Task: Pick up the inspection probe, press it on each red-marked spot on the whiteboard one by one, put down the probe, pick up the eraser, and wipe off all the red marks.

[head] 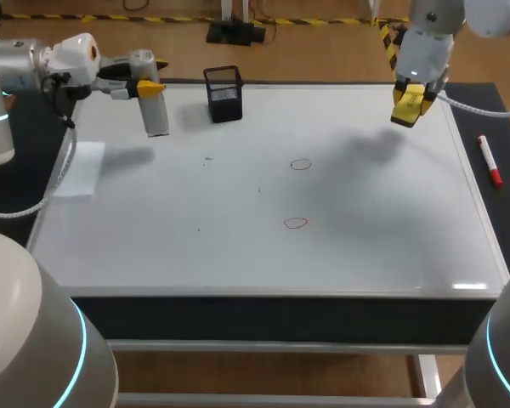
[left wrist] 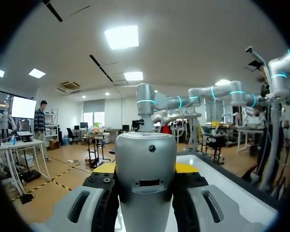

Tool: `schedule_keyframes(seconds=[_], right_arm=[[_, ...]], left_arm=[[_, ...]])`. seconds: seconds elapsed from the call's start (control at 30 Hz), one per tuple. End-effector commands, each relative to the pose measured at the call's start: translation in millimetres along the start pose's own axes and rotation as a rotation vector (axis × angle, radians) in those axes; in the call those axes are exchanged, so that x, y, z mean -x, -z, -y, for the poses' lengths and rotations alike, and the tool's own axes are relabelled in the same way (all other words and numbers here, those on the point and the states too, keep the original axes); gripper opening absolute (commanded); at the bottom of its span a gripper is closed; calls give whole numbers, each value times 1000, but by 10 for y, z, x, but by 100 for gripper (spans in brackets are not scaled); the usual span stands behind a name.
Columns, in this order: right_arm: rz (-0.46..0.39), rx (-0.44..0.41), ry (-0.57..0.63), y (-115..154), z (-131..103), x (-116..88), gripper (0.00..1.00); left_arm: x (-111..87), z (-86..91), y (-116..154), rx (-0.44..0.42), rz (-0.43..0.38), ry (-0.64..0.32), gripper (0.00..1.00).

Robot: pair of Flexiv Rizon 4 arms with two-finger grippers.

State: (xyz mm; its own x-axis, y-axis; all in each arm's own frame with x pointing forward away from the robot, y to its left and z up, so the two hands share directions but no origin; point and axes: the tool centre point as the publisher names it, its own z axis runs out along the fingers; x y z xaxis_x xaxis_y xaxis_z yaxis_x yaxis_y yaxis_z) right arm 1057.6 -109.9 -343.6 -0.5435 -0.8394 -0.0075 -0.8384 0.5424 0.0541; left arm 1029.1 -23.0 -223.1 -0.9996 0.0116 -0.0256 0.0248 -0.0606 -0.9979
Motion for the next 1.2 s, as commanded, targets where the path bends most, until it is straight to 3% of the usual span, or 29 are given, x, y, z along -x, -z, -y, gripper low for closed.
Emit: schedule_keyframes(seconds=[0.03, 0.27, 0.5, 0.67, 0.8, 0.93, 1.2], right_arm=[[-3, -1, 1, 9, 5, -2, 0], [-3, -1, 1, 9, 5, -2, 0], [-3, -1, 1, 9, 5, -2, 0], [-3, -1, 1, 9, 5, -2, 0], [-3, -1, 1, 9, 5, -2, 0], [-3, -1, 1, 9, 5, -2, 0], [-3, -1, 1, 9, 5, -2, 0]], left_arm=[[-193, 62, -264, -4, -36, -12, 0], [-395, 122, -786, 6, -170, -33, 0], [-441, 67, -1415, 3, -318, -36, 0], [-451, -2, -1773, -6, -380, -28, 0], [-427, -72, -2027, 0, -396, -27, 0], [-441, -147, -2230, 40, -356, -13, 0], [-442, -273, -2512, 13, -334, 31, 0]])
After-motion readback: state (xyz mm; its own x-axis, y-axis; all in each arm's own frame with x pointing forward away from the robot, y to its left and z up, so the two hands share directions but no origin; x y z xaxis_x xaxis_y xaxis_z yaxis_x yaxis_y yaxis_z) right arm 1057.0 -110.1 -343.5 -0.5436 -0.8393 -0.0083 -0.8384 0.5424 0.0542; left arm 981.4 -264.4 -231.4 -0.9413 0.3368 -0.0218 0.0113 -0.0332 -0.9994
